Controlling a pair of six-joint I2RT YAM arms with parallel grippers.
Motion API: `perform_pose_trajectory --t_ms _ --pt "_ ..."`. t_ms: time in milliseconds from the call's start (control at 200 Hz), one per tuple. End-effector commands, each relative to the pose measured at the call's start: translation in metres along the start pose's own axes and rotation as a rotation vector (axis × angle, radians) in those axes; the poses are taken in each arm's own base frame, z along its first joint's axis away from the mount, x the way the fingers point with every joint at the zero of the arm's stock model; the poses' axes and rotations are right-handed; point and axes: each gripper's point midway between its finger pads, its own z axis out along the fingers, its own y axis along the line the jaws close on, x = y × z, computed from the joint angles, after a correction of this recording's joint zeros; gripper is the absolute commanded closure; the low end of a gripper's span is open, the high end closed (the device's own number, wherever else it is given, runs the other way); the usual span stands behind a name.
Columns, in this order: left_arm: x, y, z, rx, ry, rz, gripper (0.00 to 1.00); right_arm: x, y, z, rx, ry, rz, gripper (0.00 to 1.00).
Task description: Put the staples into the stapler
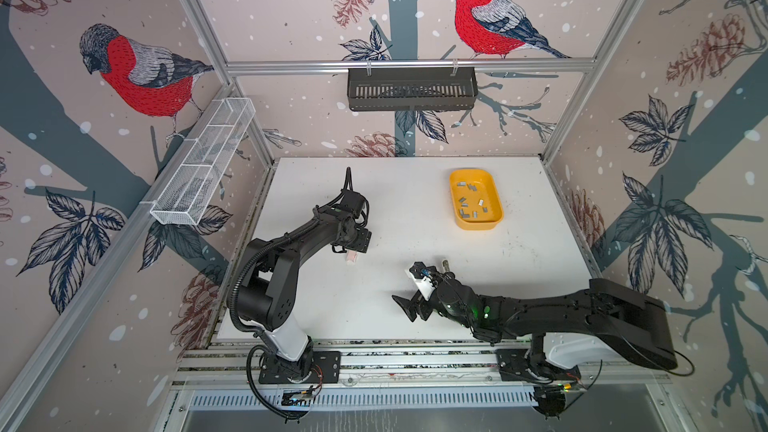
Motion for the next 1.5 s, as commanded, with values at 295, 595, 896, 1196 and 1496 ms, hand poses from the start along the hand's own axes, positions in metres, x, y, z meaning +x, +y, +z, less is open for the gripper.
perform_pose_trajectory --t_ms 295,595,896,1196,1496 --pt "0.005 0.001 0.007 0.0 0.041 -0.002 0.5 -0.009 -0.002 -0.002 0.017 -0.032 -0.001 0.05" --pt "0.005 0.003 0.01 -0.013 0.052 -0.006 0.61 -0.011 -0.003 -0.005 0.019 -0.045 0.003 0.05" --pt "0.001 0.003 0.006 -0.013 0.038 -0.006 0.77 -0.011 -0.003 -0.004 0.021 -0.041 0.002 0.05" --pt "-0.014 -0.008 -0.011 0.048 -0.002 -0.004 0.81 -0.012 -0.006 -0.005 0.039 -0.049 0.009 0.05" --pt "-0.064 -0.053 -0.068 0.276 -0.206 0.104 0.81 -0.047 -0.024 -0.032 0.1 -0.124 0.077 0.05"
